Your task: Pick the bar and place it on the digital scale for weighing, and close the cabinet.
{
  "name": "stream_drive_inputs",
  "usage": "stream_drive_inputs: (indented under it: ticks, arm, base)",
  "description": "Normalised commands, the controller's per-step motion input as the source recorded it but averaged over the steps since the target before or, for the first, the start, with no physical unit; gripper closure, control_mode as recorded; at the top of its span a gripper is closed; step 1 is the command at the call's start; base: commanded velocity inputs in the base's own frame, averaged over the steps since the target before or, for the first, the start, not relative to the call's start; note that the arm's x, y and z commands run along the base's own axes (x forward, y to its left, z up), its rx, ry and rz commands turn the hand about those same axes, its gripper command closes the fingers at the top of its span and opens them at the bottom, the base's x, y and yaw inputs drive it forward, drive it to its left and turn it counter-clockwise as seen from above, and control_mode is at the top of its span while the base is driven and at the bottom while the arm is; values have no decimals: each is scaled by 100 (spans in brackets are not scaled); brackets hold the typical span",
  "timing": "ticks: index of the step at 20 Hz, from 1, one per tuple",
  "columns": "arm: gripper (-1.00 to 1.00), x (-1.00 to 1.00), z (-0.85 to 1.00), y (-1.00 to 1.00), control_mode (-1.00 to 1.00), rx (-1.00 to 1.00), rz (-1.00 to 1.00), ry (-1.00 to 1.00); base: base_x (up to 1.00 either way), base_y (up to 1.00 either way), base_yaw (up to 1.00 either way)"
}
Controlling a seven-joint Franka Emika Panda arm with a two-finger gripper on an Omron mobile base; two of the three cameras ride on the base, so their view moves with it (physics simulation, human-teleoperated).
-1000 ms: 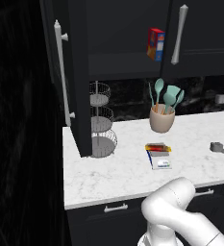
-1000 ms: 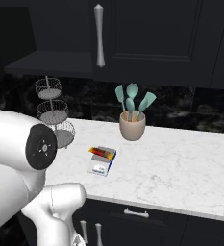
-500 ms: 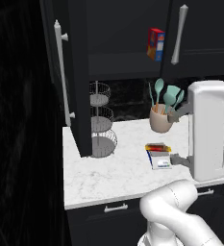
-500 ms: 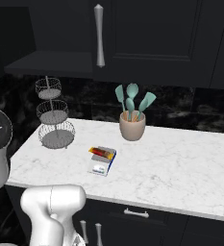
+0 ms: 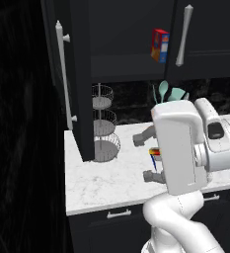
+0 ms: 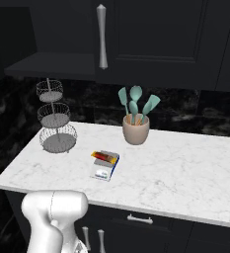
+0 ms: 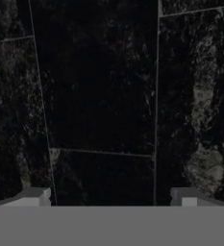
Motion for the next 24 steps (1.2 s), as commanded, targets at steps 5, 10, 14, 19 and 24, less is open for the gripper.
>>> stream_drive_inputs:
  ticks: [5, 10, 14, 19, 24]
  arm:
    - [-100, 3, -12, 4, -100, 0, 0, 0]
    - [-100, 38, -21, 45, -100, 0, 0, 0]
    - [-100, 12, -7, 46, -100, 0, 0, -1]
    - [-100, -62, 0, 28, -100, 2, 0, -4]
    - [-100, -18, 0, 60, -100, 9, -4, -1]
  base:
    - [0, 0, 0]
    - [0, 0, 0]
    - [0, 0, 0]
    - [0, 0, 0]
    - [0, 0, 0]
